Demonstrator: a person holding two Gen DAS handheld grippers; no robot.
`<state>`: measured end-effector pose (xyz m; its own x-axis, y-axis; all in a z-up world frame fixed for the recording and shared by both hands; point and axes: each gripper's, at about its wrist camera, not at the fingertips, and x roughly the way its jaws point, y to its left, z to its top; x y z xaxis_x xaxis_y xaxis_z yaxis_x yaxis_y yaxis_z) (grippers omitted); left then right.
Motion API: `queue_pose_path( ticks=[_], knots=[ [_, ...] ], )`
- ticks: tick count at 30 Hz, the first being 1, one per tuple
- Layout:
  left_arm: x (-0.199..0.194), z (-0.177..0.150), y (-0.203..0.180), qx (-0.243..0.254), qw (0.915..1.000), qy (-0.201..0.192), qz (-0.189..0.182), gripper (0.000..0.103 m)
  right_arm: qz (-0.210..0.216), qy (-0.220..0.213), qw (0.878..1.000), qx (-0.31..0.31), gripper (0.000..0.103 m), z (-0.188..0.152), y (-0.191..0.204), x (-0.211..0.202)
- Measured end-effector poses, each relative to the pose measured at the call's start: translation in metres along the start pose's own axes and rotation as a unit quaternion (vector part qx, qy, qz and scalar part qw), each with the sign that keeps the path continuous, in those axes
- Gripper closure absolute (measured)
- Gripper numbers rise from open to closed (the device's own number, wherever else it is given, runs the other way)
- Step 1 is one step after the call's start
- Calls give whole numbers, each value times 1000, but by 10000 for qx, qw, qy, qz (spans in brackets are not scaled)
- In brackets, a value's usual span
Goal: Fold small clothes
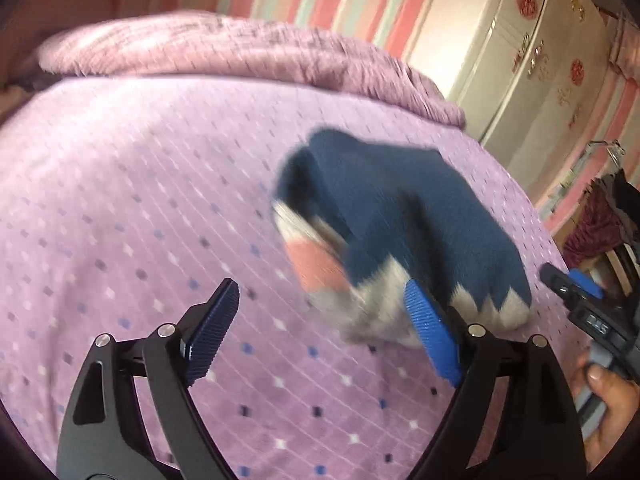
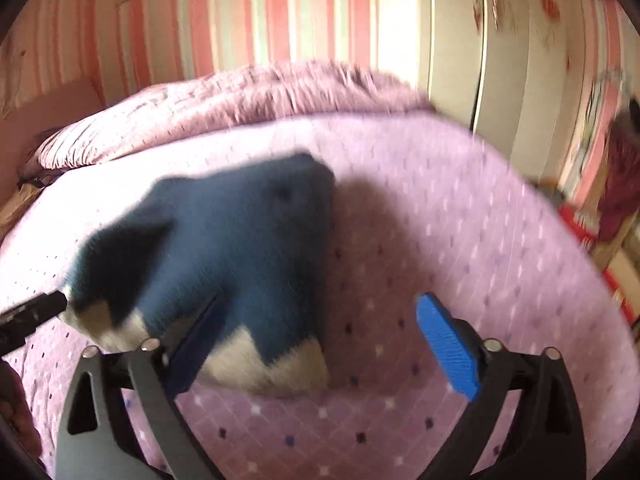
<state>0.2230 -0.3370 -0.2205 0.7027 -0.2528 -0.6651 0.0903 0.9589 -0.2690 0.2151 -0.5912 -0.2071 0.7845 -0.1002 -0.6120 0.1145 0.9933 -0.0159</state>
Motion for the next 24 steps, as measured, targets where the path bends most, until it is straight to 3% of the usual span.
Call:
queue_pose_path(
  ticks=[2,4,7,10,13,18,24],
  knots=[
    [3,5,2,186,9996,-30,217,15,-66,-196,9995,-257,6,7,14,-5],
    [16,5,0,397,9981,210,431,14,-230,-147,9981,-550,6,11,31,3],
    [29,2,8,394,9957,476,691,11,-538,146,9951,-822,6,6,48,20],
    [39,-4,11,533,9924,581,942,6,-1067,721,9846,-1186,5,-13,60,49],
    [47,-11,16,473,9915,711,977,3,-1223,911,9815,-1158,2,-28,60,59],
    [29,0,29,286,9964,584,542,7,-1142,916,9868,-699,2,-21,55,43],
    [-63,35,74,518,9958,-164,730,3,-433,357,9962,-673,2,-2,105,-40]
  ],
)
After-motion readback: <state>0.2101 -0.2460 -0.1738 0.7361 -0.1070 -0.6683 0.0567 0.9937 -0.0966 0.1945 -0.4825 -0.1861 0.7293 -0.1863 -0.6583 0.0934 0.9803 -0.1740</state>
